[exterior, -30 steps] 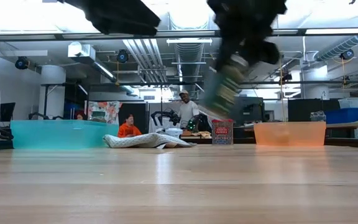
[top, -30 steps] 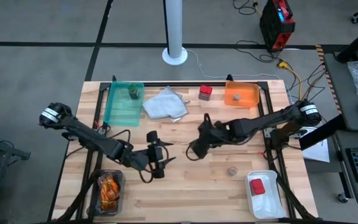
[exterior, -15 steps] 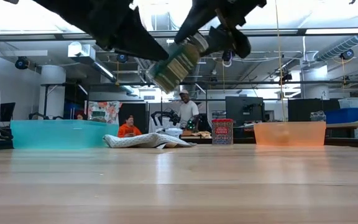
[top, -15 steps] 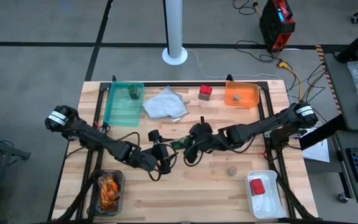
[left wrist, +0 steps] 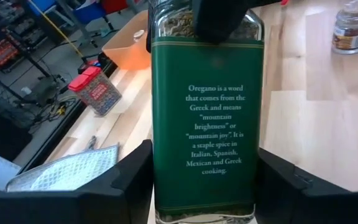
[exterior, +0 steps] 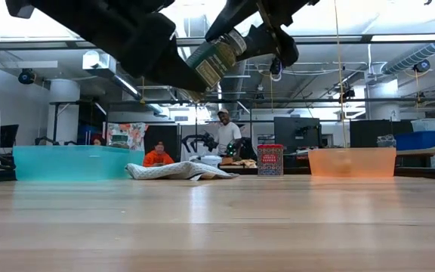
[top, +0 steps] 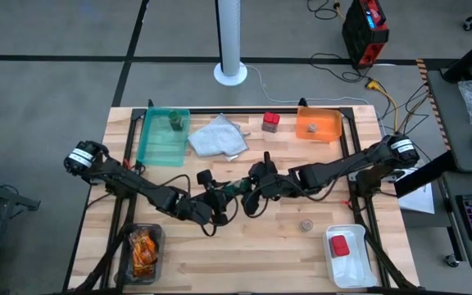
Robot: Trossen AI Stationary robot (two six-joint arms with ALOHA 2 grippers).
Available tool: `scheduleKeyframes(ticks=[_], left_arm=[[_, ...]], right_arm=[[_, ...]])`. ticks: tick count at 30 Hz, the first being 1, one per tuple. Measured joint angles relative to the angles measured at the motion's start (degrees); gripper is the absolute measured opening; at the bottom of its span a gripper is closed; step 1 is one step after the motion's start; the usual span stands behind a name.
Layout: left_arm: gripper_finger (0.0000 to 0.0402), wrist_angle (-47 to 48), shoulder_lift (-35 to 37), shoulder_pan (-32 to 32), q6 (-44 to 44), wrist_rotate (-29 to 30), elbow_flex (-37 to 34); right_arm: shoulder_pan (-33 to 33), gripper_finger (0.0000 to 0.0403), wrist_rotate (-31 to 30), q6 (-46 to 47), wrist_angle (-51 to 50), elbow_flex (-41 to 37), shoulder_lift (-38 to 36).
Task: Sort spices by type
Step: Put the green seasoning bottle into the blue bin
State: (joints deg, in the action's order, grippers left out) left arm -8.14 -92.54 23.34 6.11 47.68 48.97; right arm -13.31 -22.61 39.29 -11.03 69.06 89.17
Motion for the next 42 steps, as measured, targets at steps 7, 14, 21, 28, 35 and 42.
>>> scheduleKeyframes(ticks=[7, 14, 21, 28, 35, 42], left_arm=[[0.0184, -1.5, 0.3, 0.2, 0.8, -4.4, -0.1], [0.0184, -9.5, 0.8, 0.3, -0.8, -7.3, -2.1], [0.0184, -37.9, 2.0, 0.3, -6.8, -19.6, -10.3], [0.0184, -63.1, 2.3, 0.5, -8.8, -23.8, -19.8], [0.0184, -69.3, 2.0, 0.5, -13.2, -29.7, -20.5], [0.0184, -66.8, 0.8, 0.4, -14.6, -32.3, -17.0]], right_arm=[[-0.6, 0.0286, 0.1, -5.1, 0.0, 0.0, -0.6], [-2.6, 0.0341, -0.3, -11.2, -0.5, 0.1, -5.3], [-9.8, 0.0329, -8.0, -23.1, 1.1, -2.8, -12.1], [-17.7, 0.0322, -15.8, -33.6, 13.7, -10.9, -16.0], [-16.0, 0.0337, -13.4, -42.4, 36.6, -16.8, -9.6], [-12.5, 0.0348, -8.3, -48.4, 51.6, -15.4, -0.4]])
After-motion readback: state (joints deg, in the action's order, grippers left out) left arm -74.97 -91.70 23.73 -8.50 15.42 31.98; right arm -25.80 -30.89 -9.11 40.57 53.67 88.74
